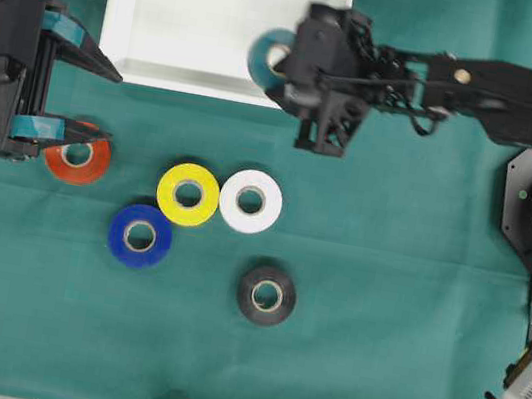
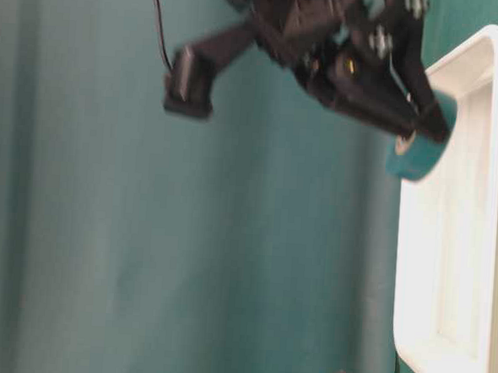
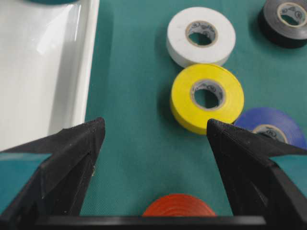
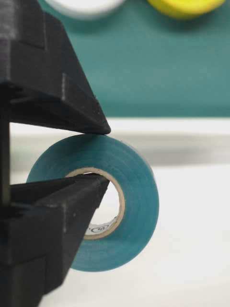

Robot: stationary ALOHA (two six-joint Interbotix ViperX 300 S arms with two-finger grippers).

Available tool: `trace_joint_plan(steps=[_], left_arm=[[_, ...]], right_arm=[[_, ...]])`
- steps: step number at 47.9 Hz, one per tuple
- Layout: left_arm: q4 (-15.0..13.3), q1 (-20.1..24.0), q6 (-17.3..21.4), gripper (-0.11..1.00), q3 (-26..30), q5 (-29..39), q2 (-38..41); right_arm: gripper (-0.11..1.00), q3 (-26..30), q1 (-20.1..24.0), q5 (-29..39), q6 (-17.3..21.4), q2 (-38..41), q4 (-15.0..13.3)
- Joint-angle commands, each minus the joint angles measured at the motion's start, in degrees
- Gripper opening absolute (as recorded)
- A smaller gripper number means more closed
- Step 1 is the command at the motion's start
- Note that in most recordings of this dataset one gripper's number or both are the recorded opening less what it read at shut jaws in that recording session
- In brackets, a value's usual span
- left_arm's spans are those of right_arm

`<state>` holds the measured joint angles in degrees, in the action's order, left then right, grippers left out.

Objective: Put the tape alternately from left to right into the white case.
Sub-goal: 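Lift the teal roll and carry it into the white tray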

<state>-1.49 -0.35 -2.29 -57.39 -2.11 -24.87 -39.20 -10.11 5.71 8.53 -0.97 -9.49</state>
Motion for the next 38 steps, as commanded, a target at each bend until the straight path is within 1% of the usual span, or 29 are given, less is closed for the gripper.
trace_joint_plan(steps=[1, 12, 18, 32, 38], left_arm=[[-0.1, 0.1, 0.0, 0.91, 1.0, -0.2, -0.3], [-0.1, 0.1, 0.0, 0.91, 1.0, -0.2, -0.3], [-0.1, 0.1, 0.0, 0.91, 0.9, -0.3, -0.3], [-0.2, 0.1, 0.1, 0.91, 0.7, -0.3, -0.3], [-0.1, 0.1, 0.1, 0.91, 0.7, -0.2, -0.3]], right_arm=[[0.01, 3.8, -1.0, -0.5, -0.2, 1.3, -1.0], [0.01, 9.6, -4.0, -0.5, -0.2, 6.2, -3.0], [0.01, 11.8, -5.4, -0.6, -0.2, 8.0, -3.4], [0.01, 14.3, -8.6, -1.1, -0.2, 10.7, -3.4], [0.01, 14.6, -9.7, -1.5, -0.2, 11.4, -4.1]])
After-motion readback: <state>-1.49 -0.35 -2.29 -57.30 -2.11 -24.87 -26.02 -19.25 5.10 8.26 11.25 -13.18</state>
